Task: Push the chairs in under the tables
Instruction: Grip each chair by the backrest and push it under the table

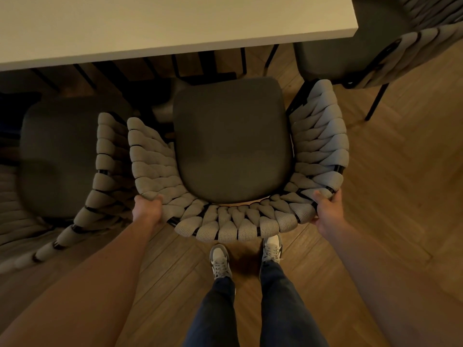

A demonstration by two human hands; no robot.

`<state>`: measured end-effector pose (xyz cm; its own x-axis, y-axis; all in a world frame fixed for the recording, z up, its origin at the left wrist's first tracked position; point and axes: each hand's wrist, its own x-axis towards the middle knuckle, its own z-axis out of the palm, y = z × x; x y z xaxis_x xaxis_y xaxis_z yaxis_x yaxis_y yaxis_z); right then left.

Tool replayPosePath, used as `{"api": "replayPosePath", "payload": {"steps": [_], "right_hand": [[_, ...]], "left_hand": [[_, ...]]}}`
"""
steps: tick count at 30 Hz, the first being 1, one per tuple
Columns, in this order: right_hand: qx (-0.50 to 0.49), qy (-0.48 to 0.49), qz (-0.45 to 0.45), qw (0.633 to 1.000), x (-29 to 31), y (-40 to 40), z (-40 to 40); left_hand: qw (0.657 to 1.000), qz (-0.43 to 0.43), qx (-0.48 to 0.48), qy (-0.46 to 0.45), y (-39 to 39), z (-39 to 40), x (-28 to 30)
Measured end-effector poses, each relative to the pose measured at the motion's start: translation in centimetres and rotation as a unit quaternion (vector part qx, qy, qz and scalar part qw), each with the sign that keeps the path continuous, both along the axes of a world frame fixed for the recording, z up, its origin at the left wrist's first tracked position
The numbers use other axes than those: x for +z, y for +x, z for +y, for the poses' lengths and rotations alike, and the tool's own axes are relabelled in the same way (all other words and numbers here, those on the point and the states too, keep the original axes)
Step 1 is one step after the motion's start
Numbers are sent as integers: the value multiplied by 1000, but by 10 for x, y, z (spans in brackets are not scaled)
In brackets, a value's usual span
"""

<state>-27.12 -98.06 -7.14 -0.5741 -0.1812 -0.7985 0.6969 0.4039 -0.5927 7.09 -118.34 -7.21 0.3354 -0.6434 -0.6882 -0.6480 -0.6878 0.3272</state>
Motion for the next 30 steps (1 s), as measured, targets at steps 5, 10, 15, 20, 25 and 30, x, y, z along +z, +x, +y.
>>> {"api": "replayPosePath", "payload": {"steps": [5,10,15,20,25,30], "right_hand": [[1,-2,-1,1000,-4,3,3],[9,3,11,1000,-8,4,4],[28,72,65,995,-12,7,4],[173,120,367,906,21,27,0],[311,33,371,874,38,80,-20],[430,-31,335,838,45,158,-36]], "left_hand": [[1000,0,5,-4,1,1,1],[1000,-7,-9,-3,-1,4,3],[1000,-16,-15,-6,-3,7,8],[993,7,8,-119,-7,33,23],[981,56,99,-156,-3,67,49],[974,72,130,-172,51,85,64]]}}
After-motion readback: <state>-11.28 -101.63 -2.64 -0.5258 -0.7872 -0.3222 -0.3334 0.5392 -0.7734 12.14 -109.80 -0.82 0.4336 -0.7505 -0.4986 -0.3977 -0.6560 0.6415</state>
